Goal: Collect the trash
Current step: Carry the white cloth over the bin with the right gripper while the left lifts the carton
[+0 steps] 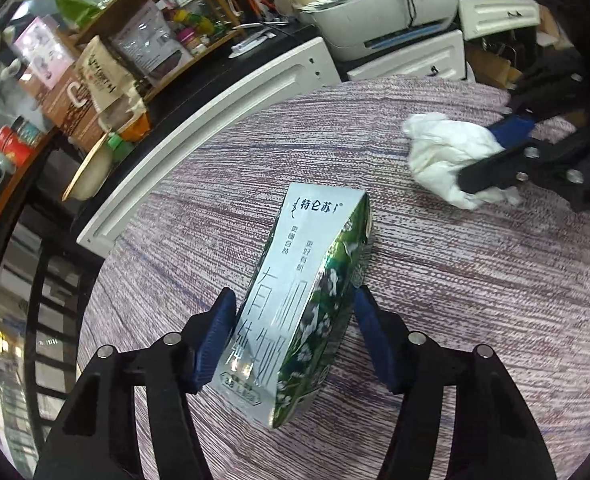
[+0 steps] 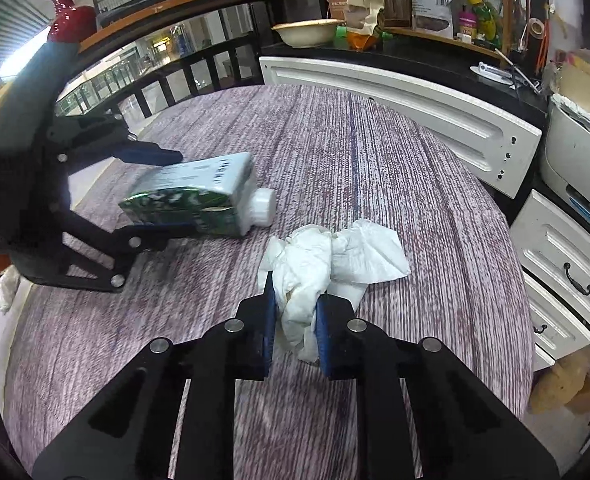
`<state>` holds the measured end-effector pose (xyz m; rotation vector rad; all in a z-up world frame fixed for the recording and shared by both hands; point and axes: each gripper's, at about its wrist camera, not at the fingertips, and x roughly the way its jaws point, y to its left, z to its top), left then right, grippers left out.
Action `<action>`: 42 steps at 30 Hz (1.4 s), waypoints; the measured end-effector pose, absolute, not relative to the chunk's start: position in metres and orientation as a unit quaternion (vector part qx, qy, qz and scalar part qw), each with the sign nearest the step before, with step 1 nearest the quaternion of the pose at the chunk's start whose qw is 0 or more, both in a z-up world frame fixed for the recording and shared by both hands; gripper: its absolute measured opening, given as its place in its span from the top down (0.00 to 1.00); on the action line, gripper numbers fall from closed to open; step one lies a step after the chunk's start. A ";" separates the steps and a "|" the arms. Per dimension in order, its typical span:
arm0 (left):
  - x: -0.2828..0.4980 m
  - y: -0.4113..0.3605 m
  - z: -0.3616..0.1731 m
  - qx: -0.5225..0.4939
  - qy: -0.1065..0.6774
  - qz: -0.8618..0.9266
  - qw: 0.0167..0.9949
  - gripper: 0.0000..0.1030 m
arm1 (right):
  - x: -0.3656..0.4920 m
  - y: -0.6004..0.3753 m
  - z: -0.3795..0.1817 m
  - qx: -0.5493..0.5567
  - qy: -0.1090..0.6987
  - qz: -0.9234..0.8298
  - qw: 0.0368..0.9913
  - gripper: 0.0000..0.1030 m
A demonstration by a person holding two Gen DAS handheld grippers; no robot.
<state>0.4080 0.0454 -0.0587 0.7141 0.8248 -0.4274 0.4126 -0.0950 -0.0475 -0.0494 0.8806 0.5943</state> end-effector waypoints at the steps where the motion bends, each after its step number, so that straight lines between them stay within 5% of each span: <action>1: 0.403 0.046 -0.058 0.324 0.389 -0.197 0.839 0.45 | 0.407 -0.098 -0.045 -0.020 0.416 0.285 0.863 0.83; 26: 0.264 0.023 -0.047 0.154 0.400 -0.177 0.886 0.53 | 0.268 -0.189 -0.025 0.025 0.361 0.274 0.891 0.83; 29: 0.271 0.019 -0.051 0.141 0.430 -0.179 0.873 0.46 | 0.262 -0.197 -0.032 0.032 0.370 0.266 0.889 0.83; 31: 0.279 0.012 -0.054 0.157 0.438 -0.163 0.870 0.30 | 0.258 -0.202 -0.035 0.035 0.372 0.264 0.889 0.83; 38: 0.309 -0.016 -0.076 0.213 0.471 -0.139 0.845 0.27 | 0.244 -0.219 -0.039 0.048 0.373 0.257 0.891 0.83; 40: 0.312 -0.017 -0.075 0.197 0.470 -0.135 0.850 0.33 | 0.239 -0.224 -0.041 0.051 0.374 0.253 0.891 0.83; 42: 0.313 -0.016 -0.074 0.173 0.476 -0.138 0.851 0.51 | 0.236 -0.229 -0.042 0.052 0.374 0.249 0.892 0.83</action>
